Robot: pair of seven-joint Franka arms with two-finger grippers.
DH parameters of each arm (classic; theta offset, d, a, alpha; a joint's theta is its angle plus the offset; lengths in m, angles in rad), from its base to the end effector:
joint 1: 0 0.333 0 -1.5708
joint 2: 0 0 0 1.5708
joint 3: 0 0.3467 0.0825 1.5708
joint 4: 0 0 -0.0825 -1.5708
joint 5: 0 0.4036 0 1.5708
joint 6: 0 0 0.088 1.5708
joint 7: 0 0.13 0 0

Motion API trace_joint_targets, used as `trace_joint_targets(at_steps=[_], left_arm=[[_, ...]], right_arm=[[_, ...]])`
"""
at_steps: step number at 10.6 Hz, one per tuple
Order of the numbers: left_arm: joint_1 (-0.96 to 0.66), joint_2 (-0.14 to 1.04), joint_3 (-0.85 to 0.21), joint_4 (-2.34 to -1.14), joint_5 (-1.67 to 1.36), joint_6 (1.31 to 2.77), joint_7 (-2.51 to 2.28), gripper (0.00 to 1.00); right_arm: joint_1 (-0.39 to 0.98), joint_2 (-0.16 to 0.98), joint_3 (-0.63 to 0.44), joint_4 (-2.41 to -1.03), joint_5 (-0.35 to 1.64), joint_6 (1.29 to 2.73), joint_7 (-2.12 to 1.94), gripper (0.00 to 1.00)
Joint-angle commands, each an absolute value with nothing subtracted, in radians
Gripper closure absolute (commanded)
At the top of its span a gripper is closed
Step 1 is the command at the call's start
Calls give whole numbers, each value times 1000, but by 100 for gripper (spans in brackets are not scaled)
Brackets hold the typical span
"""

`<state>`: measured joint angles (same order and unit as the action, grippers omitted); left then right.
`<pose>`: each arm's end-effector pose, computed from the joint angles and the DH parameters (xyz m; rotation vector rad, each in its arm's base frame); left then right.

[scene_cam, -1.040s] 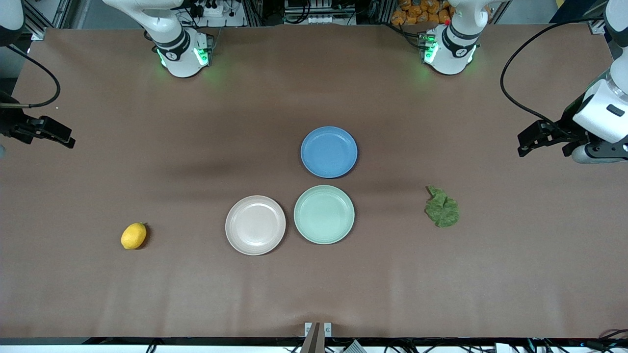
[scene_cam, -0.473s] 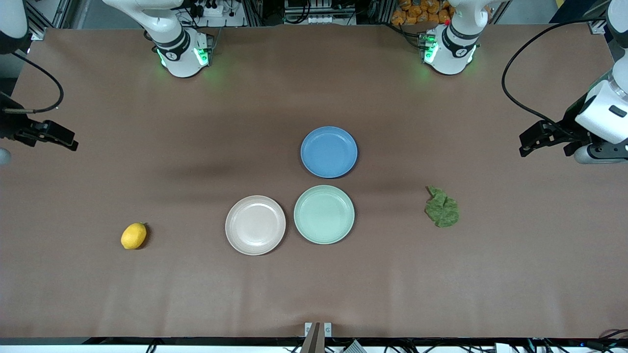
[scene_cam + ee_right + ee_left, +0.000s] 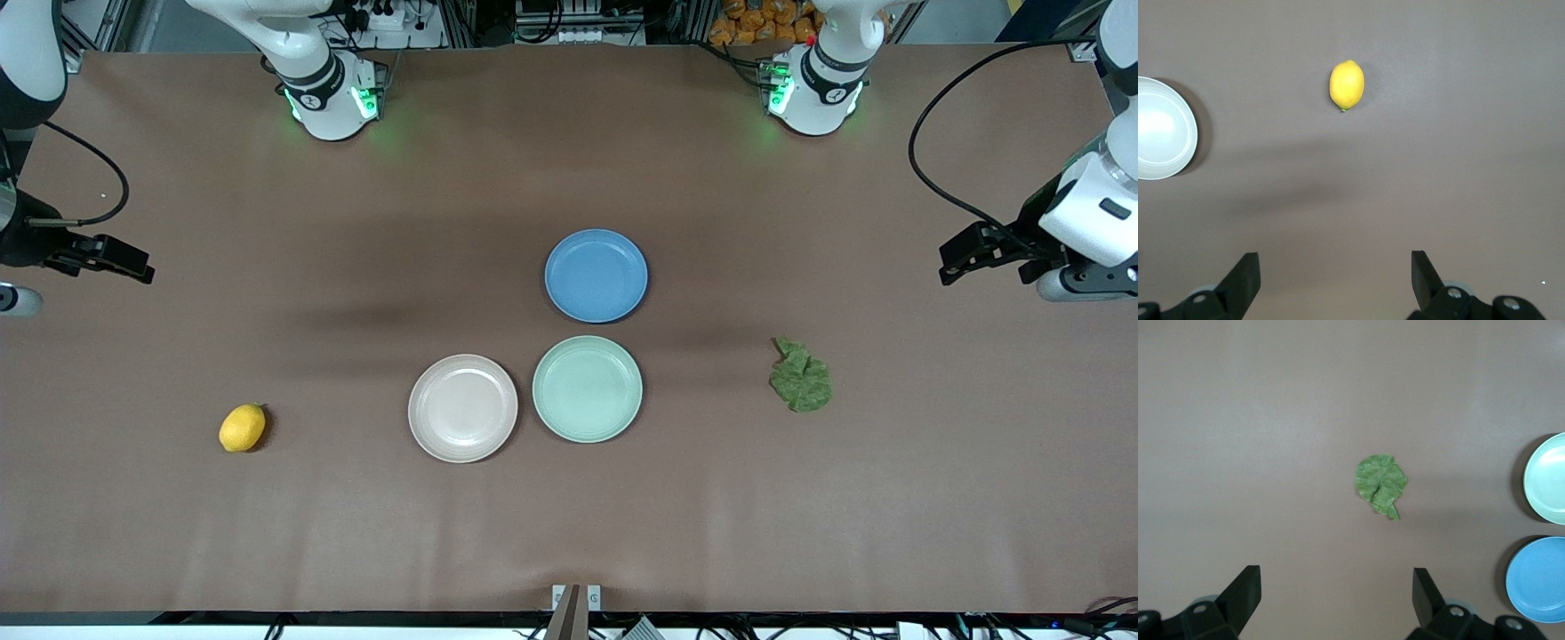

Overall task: Place lemon and lettuce in plates
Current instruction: 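Lower the left gripper onto the lettuce leaf and close it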

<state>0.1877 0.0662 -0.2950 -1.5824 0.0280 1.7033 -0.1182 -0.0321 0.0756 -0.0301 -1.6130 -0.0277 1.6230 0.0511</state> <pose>0.6057 -0.0564 0.6010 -3.1381 -0.0144 -0.0913 0.5969 -0.0401 0.5716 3.1056 -0.1724 -0.1023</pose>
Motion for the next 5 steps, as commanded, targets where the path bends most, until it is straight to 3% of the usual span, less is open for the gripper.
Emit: trace_joint_targets(at_steps=[1, 5], left_arm=[[193, 132, -299, -1578, 46, 1726, -127, 0], [190, 227, -301, -1585, 46, 1805, -138, 0]], right_arm=[[-35, 87, -23, -1591, -40, 1595, 38, 0], [-60, 106, -23, -1595, -44, 1562, 37, 0]])
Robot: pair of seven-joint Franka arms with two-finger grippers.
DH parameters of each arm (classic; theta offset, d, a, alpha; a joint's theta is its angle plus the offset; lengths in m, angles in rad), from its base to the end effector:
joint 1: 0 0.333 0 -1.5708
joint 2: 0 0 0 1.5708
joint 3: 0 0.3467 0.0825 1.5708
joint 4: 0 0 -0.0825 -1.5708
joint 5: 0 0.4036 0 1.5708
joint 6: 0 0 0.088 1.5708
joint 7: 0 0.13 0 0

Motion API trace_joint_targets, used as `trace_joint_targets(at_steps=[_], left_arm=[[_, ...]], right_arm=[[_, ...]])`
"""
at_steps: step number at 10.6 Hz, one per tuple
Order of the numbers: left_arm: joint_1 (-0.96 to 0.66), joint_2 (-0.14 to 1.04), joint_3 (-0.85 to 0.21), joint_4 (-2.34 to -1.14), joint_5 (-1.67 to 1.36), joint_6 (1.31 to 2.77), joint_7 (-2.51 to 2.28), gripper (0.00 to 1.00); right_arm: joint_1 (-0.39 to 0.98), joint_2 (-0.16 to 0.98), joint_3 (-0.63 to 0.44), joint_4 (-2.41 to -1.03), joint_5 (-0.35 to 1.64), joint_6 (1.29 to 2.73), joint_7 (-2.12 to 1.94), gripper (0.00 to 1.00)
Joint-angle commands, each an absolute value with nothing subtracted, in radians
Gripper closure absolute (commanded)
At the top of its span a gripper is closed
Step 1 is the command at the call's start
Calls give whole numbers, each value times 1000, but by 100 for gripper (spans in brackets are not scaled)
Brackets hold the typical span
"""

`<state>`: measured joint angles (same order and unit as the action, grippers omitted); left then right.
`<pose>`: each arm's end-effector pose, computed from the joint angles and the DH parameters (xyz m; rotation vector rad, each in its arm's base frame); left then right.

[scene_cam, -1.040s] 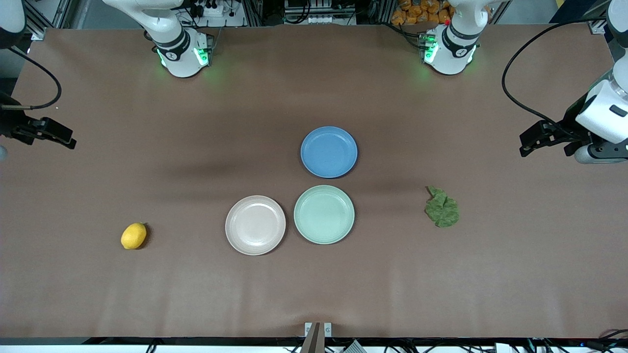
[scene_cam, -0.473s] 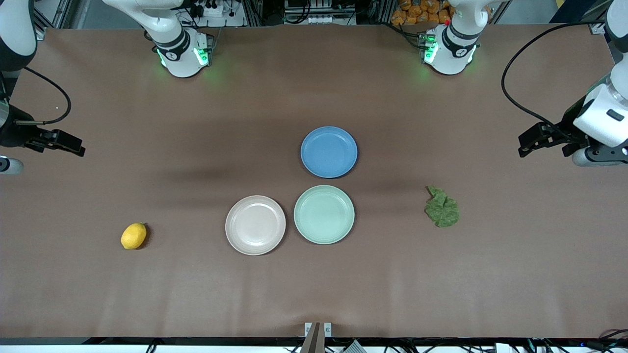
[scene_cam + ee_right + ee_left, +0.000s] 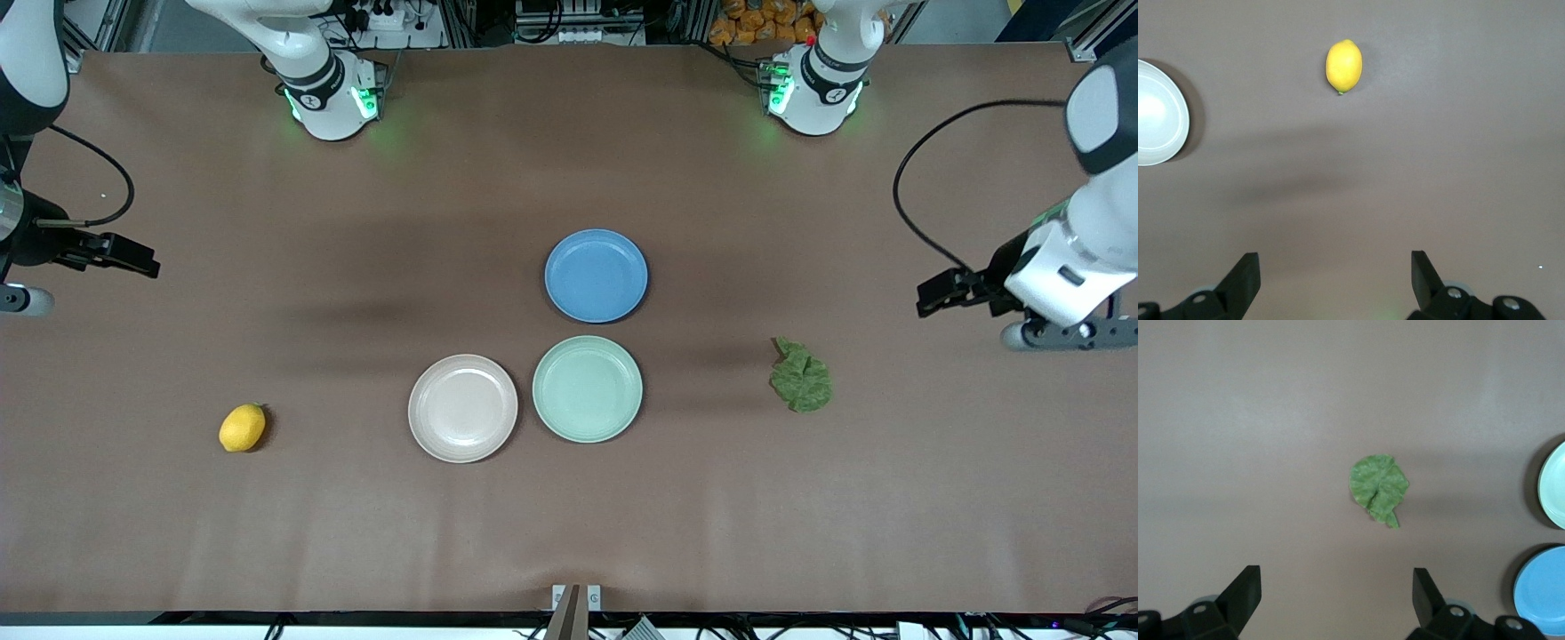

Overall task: Place lemon and lettuce in plates
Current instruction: 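Lower the left gripper onto the lettuce leaf and close it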

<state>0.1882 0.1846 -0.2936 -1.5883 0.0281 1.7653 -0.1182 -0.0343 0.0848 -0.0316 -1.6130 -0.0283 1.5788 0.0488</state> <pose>0.6403 -0.0509 0.5324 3.1161 0.0188 -0.0039 0.5928 -0.0421 0.5627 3.1012 -0.1751 -0.1854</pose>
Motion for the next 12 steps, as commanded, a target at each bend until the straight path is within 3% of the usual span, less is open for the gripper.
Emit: trace_joint_targets(at_steps=[1, 4, 6, 12], left_arm=[[189, 259, -299, -1586, 46, 1827, -138, 0], [186, 305, -299, -1612, 49, 1890, -146, 0], [184, 305, -299, -1692, 49, 1986, -162, 0], [166, 331, -305, -1923, 54, 2328, -242, 0]], right_arm=[[-67, 127, -23, -1589, -34, 1574, 40, 0], [-67, 181, -23, -1588, -25, 1649, 43, 0], [-119, 186, -23, -1588, -23, 1651, 17, 0], [-100, 202, -18, -1549, -21, 1652, -12, 0]])
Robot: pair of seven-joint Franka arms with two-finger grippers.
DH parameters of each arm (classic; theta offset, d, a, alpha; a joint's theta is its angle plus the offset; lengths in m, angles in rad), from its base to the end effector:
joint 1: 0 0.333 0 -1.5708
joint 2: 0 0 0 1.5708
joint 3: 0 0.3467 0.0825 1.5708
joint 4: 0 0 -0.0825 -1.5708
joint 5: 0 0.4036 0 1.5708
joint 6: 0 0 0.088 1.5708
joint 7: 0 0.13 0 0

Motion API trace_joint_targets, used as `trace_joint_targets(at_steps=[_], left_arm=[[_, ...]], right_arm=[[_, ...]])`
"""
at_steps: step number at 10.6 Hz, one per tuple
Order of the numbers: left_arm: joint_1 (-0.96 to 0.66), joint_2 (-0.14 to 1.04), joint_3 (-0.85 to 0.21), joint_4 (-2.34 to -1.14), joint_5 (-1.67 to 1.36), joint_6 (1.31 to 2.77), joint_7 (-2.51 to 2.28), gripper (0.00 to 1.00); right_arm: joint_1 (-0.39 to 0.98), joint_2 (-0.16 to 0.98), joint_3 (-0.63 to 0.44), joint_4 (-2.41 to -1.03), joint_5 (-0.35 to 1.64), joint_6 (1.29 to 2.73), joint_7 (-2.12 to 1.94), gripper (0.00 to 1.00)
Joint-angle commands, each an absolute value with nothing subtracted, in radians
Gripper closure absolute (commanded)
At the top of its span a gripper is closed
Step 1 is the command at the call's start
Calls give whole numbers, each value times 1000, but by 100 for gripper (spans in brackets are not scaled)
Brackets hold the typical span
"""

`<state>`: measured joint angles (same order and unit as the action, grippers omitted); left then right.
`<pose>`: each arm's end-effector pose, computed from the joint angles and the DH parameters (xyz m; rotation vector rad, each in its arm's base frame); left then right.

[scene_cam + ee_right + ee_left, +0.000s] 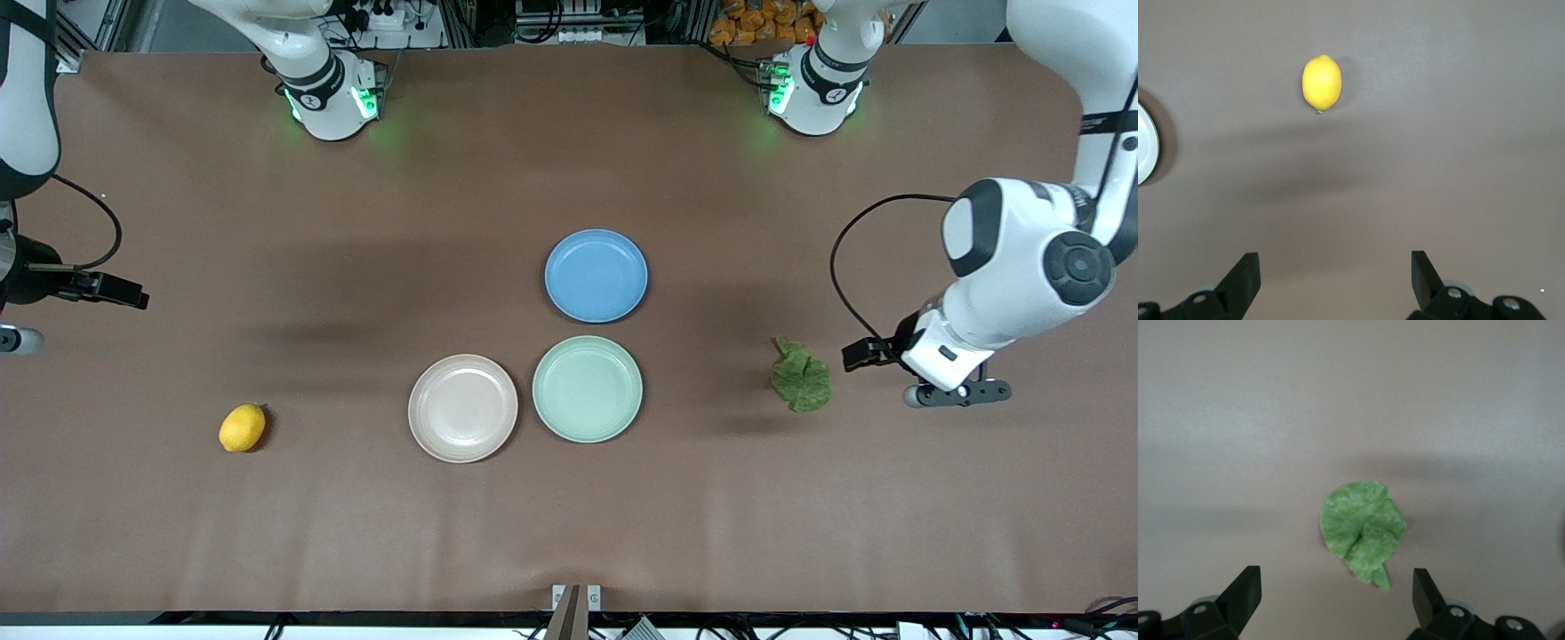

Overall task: Place lemon and lettuce in plates
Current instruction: 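Lower the left gripper onto the lettuce leaf and close it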

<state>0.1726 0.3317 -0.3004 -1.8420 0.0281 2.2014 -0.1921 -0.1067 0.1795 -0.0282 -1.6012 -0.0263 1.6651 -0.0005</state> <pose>0.6577 -0.0706 0.3545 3.0606 0.1006 0.0470 0.6215 -0.0863 0.5168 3.1065 -0.2026 -0.1829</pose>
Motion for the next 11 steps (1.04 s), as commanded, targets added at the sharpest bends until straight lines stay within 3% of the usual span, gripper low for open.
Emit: trace_joint_targets(at_steps=[1, 7, 11], left_arm=[[160, 347, -305, -1939, 55, 2371, -250, 0], [127, 477, -296, -1988, 61, 2614, -305, 0], [137, 534, -295, -2005, 121, 2648, -307, 0]], right_arm=[[-89, 202, -18, -1545, -23, 1652, -11, 0], [-100, 229, -20, -1537, -21, 1672, -14, 0], [-100, 229, -20, -1537, -23, 1672, -14, 0]])
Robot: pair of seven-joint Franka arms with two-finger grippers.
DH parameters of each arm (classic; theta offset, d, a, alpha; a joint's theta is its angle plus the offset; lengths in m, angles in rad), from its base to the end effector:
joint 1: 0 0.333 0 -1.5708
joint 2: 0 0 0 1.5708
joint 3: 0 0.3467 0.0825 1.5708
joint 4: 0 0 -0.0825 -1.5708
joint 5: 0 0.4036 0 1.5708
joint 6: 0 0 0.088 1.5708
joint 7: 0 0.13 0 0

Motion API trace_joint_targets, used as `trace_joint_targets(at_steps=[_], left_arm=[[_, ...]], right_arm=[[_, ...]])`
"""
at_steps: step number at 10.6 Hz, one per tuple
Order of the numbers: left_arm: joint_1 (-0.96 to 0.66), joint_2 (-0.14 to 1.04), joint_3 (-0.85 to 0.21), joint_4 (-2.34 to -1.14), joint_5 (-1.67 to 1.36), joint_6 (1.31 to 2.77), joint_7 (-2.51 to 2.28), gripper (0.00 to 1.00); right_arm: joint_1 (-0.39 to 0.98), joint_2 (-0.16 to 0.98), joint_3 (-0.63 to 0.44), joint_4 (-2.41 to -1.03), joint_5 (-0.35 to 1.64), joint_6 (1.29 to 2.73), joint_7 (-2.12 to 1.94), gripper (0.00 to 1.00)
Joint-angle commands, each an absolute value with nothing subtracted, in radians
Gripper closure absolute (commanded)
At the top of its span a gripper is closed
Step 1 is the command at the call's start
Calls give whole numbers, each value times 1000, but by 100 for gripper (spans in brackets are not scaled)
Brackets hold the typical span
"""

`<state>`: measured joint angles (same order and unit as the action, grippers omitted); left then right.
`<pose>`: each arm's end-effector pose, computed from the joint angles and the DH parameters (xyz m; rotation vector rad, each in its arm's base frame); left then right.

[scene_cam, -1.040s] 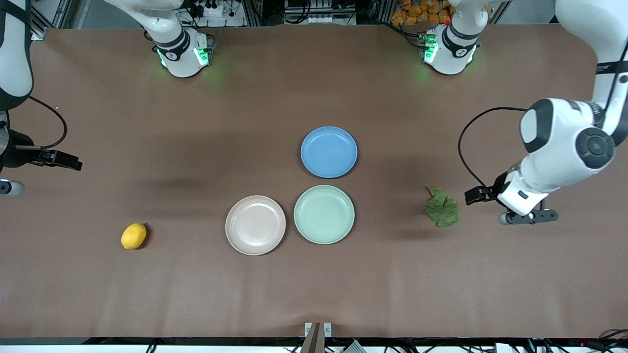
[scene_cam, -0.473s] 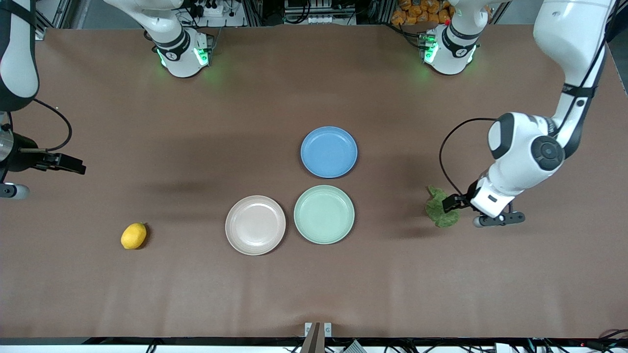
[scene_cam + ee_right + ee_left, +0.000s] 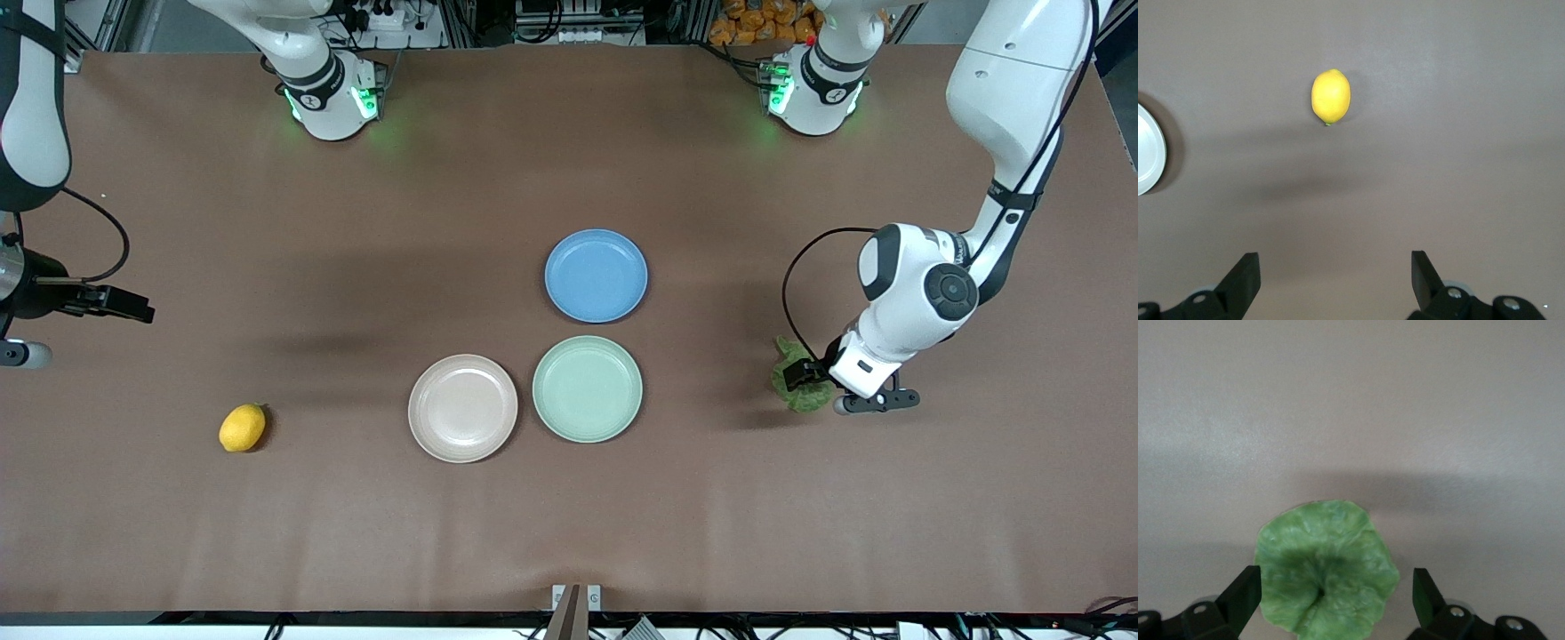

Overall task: Place lemon and lettuce in plates
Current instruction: 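Lower the left gripper onto the lettuce leaf and close it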

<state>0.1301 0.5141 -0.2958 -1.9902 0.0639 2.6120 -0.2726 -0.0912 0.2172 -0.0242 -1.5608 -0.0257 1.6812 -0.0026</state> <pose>0.6449 -0.1020 0.2128 3.0021 0.1493 0.1594 0.6378 -0.0757 0.5137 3.1084 -0.1687 -0.1532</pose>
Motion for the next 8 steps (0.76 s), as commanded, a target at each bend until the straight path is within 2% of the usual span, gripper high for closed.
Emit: trace_joint_targets(at_steps=[1, 4, 8], left_arm=[[133, 547, -287, -2005, 123, 2658, -305, 0], [126, 584, -282, -2000, 179, 2663, -311, 0], [121, 621, -282, -1994, 424, 2663, -446, 0]], right_arm=[[-100, 229, -20, -1537, -23, 1672, -14, 0], [-109, 229, -21, -1537, -21, 1672, -15, 0], [-124, 229, -21, -1536, -23, 1667, -18, 0]])
